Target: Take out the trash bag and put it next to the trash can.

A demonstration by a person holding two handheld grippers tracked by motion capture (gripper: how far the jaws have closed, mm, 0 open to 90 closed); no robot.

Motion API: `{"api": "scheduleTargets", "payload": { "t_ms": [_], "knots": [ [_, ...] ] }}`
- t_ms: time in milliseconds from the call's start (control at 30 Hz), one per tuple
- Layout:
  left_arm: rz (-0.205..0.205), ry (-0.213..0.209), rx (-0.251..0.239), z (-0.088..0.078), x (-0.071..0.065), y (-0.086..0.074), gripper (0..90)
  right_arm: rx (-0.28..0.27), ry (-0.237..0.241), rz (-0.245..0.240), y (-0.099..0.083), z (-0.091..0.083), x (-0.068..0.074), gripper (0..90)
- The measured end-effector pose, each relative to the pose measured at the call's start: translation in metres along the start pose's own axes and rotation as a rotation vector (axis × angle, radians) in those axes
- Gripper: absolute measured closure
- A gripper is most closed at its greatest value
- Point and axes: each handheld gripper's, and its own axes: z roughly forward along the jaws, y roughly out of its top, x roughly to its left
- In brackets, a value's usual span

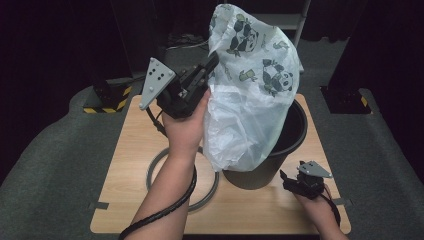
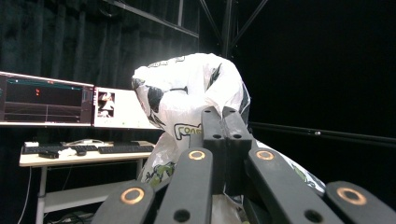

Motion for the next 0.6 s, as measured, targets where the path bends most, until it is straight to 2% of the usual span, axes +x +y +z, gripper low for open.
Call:
{"api": "scheduleTargets", "payload": {
  "t_ms": [100,200,600],
  "knots": [
    [-0.013,0.008,-0.013,-0.005,0.003,0.003,89.9,0.005,0.006,0.007,0.000,0.002,0.001,19.8],
    [0.004,0.016,-0.010,-0.009,0.006,0.006,90.0,0.023,0.004,0.015,-0.001,0.005,0.002,19.8],
    [0.013,0.084,-0.037,-0.036,0.026,0.017,89.9,0.029,-0.001,0.011,-0.003,0.005,-0.005,19.7]
  ]
}}
